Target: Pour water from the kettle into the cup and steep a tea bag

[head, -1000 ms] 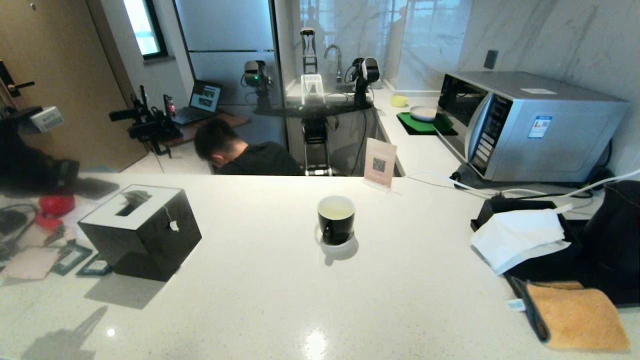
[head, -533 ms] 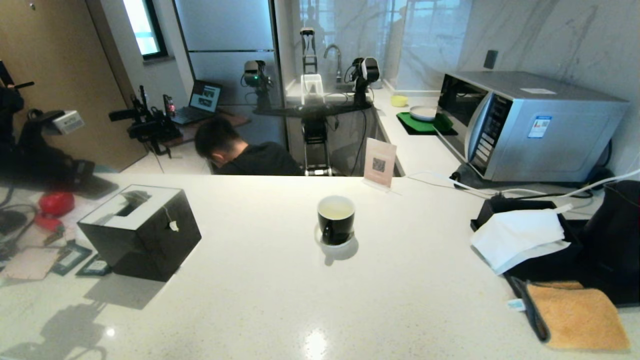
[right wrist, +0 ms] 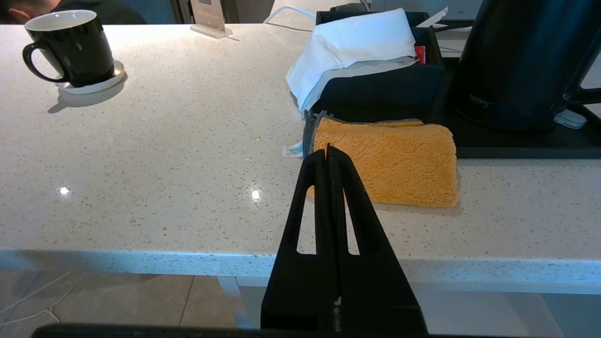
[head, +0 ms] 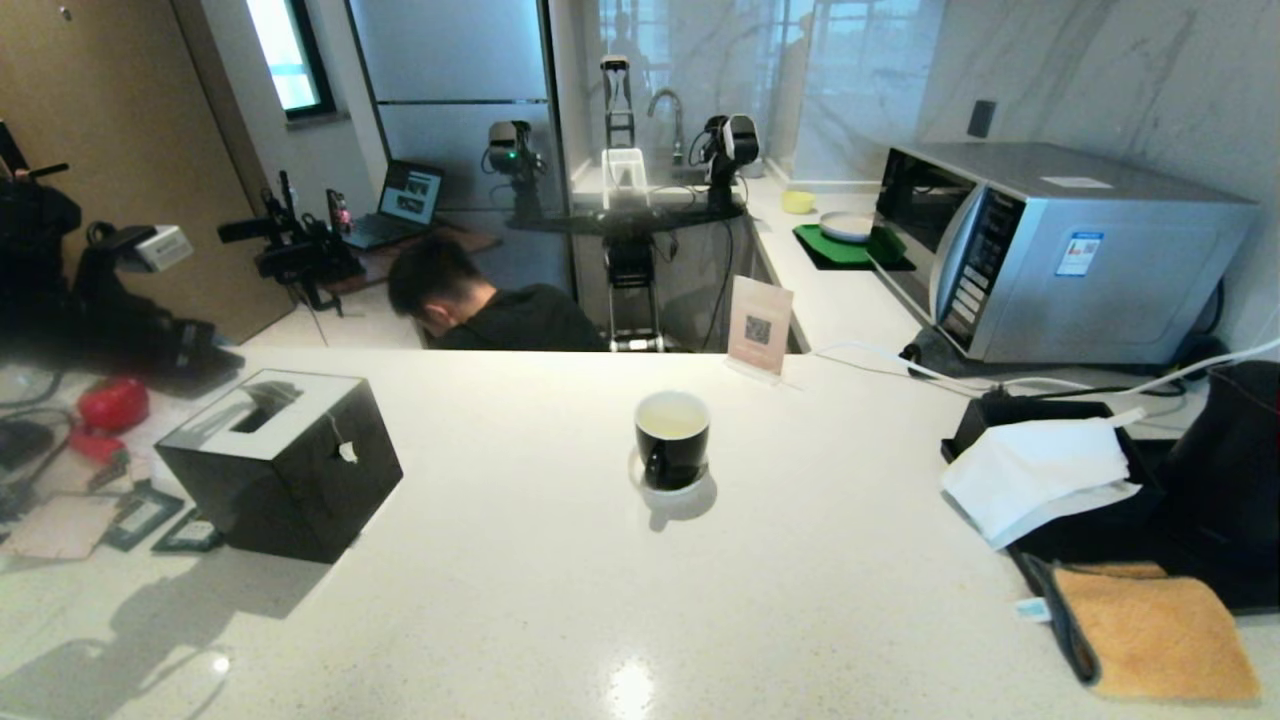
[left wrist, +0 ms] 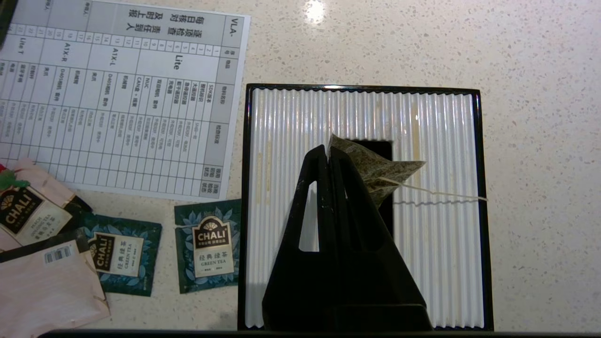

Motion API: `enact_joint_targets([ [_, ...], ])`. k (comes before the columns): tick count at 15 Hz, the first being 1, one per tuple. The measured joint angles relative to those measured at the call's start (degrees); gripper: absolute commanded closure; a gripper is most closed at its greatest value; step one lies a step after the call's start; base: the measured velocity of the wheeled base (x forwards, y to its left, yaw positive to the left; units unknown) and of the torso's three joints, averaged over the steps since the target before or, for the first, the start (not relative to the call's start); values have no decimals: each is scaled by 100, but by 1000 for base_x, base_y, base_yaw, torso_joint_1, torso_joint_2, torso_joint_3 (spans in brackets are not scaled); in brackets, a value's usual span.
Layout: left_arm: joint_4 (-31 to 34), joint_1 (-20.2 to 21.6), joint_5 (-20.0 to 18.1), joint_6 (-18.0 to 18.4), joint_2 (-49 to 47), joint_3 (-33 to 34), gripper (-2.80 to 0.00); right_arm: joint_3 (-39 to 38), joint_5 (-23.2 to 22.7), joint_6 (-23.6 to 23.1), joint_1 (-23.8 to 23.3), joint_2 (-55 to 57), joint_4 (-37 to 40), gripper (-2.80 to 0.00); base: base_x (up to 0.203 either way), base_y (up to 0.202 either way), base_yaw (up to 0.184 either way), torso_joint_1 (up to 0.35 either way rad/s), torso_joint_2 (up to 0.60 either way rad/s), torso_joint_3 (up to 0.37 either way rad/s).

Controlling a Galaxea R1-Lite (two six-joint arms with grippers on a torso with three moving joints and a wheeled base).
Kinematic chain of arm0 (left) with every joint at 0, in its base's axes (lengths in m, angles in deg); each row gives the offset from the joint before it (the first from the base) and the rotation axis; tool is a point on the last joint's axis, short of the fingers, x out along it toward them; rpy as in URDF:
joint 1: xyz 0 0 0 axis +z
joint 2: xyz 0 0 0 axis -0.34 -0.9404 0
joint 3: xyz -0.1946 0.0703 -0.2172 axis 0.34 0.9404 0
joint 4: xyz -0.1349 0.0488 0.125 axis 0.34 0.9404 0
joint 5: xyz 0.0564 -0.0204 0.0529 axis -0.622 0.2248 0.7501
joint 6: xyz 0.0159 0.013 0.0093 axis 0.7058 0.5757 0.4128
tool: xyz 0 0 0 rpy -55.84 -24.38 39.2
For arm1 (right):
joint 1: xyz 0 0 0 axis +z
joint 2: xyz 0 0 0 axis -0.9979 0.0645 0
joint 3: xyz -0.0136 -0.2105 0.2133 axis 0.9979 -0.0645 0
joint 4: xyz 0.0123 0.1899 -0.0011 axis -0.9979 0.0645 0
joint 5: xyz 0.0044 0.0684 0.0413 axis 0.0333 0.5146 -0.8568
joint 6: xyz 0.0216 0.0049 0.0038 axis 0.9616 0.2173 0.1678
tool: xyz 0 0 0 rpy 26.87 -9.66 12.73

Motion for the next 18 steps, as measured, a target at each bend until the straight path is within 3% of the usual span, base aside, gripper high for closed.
enact_joint_targets([
  [2, -4, -35, -10, 1, -38, 1, 0, 0, 2, 1, 0, 0, 1, 0, 0, 0, 0, 0, 0, 0],
  [5, 7, -81, -368, -6, -63, 12, 0, 0, 2, 1, 0, 0, 1, 0, 0, 0, 0, 0, 0, 0],
  [11, 155, -168, -410, 13, -64, 67, 0, 0, 1, -2, 0, 0, 1, 0, 0, 0, 0, 0, 0, 0],
  [18, 737, -126, -402, 445, -49, 127, 0, 0, 2, 0, 0, 0, 1, 0, 0, 0, 0, 0, 0, 0],
])
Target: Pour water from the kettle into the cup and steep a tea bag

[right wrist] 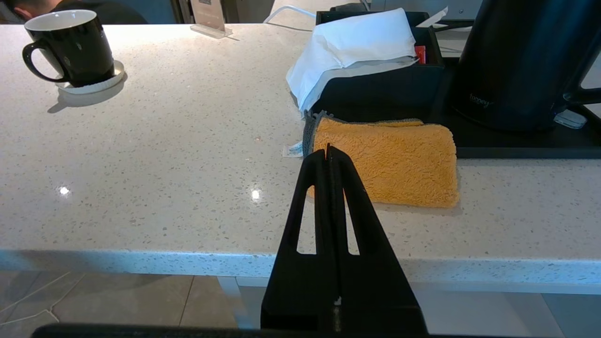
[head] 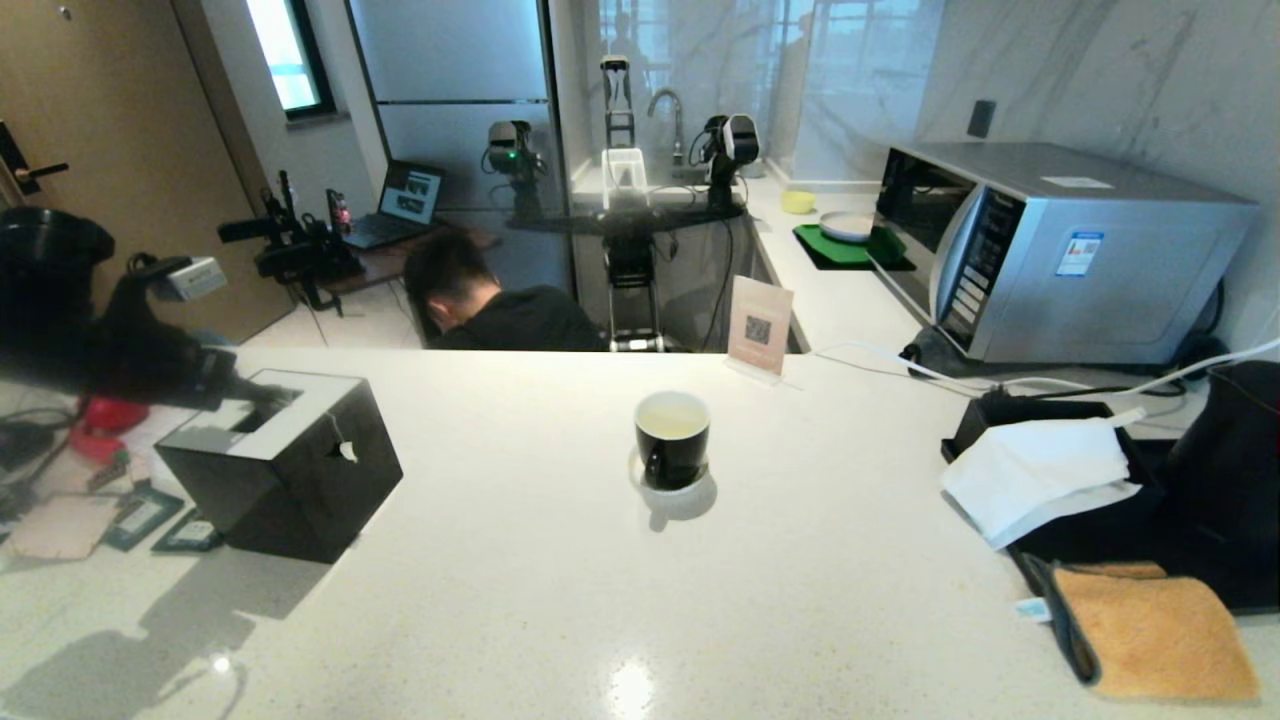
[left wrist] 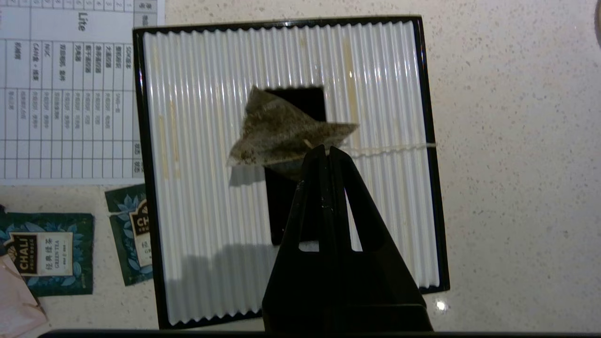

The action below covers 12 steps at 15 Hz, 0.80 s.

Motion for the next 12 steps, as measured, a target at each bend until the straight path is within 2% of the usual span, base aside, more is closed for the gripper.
enact_joint_targets([
  [8, 120, 21, -11, 194, 2, 188, 0, 0, -2, -1, 0, 0, -2, 0, 0, 0, 0, 0, 0, 0],
  [12, 117, 12, -16, 181, 48, 35, 0, 0, -2, 0, 0, 0, -2, 0, 0, 0, 0, 0, 0, 0],
])
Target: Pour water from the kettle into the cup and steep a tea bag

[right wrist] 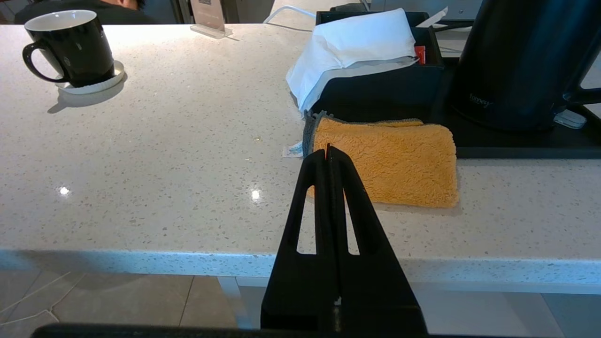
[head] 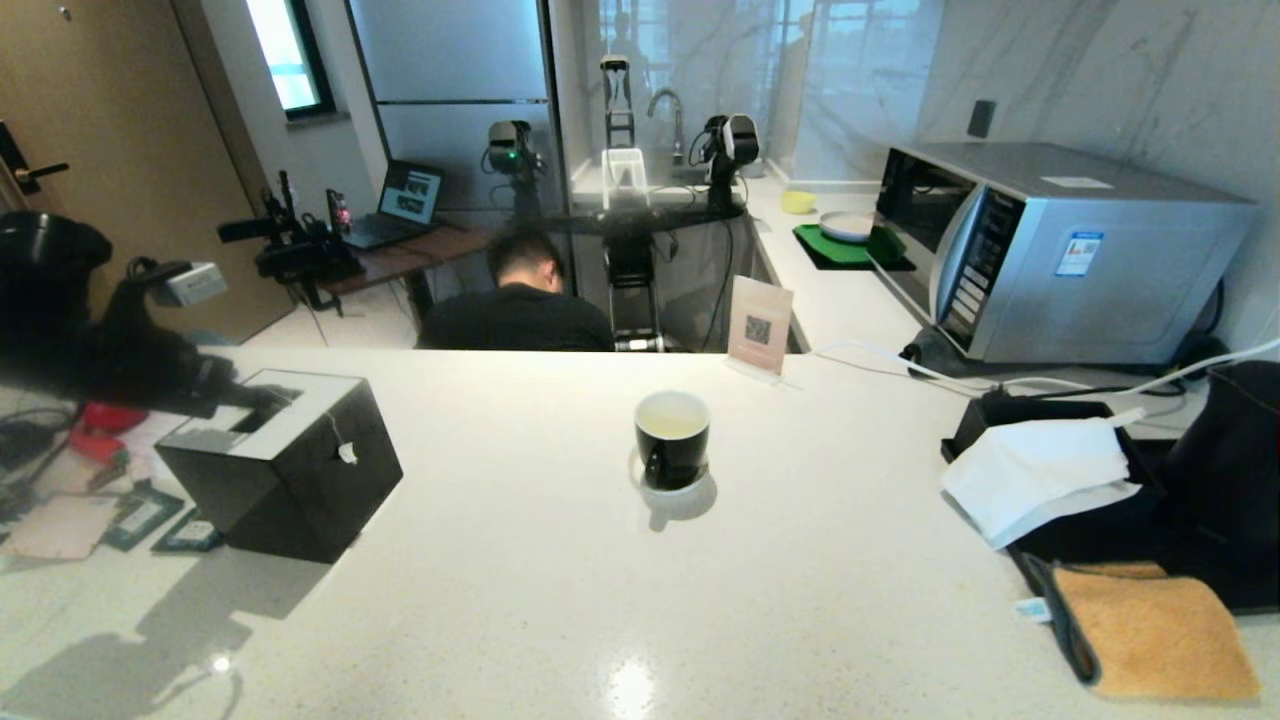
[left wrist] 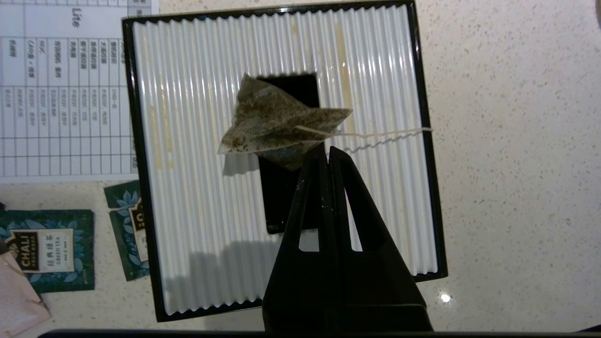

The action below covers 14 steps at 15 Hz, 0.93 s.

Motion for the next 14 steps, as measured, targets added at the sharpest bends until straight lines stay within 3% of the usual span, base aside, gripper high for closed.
enact_joint_targets([
  [14, -4, 56, 6, 67, -113, -439, 0, 0, 0, -2, 0, 0, 2, 0, 0, 0, 0, 0, 0, 0],
])
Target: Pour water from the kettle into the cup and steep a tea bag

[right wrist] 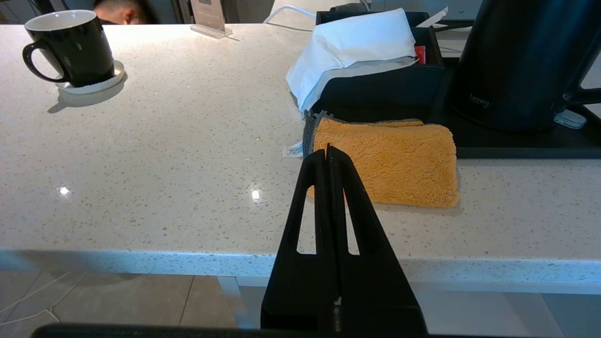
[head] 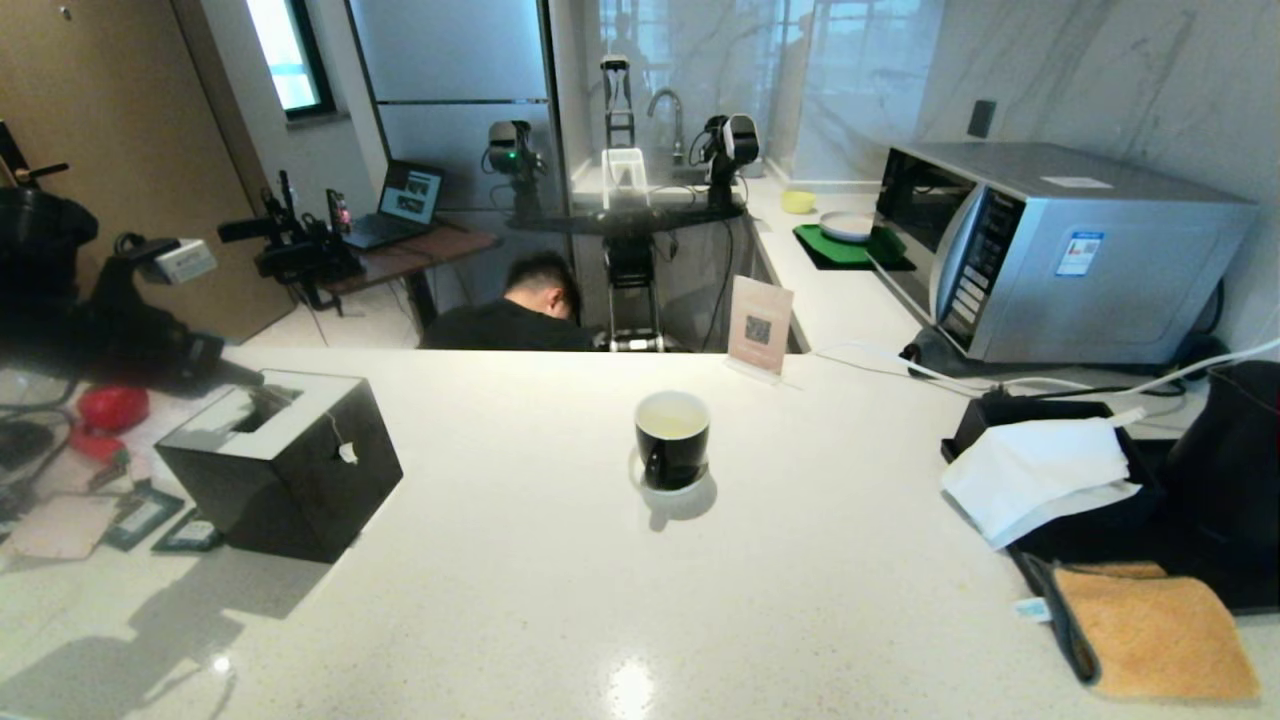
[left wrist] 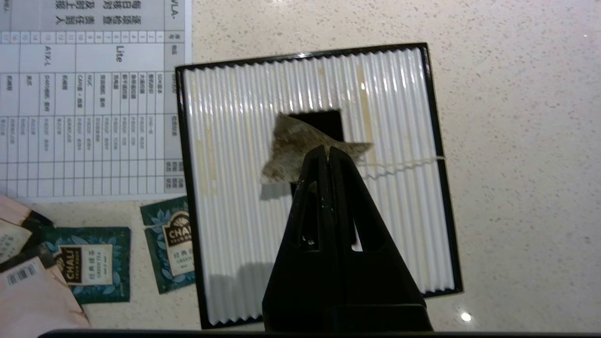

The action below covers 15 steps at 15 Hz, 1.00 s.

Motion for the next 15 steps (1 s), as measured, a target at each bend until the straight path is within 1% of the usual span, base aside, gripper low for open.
enact_joint_targets([
  [6, -11, -2, -8, 9, -231, -111, 0, 0, 0, 0, 0, 0, -2, 0, 0, 0, 0, 0, 0, 0],
  [11, -11, -33, -9, 108, -299, -70, 0, 0, 0, 2, 0, 0, 0, 0, 0, 0, 0, 0, 0, 0],
  [15, -2, -39, -13, 119, -309, 3, 0, 0, 2, 0, 0, 0, -1, 0, 0, 0, 0, 0, 0, 0],
])
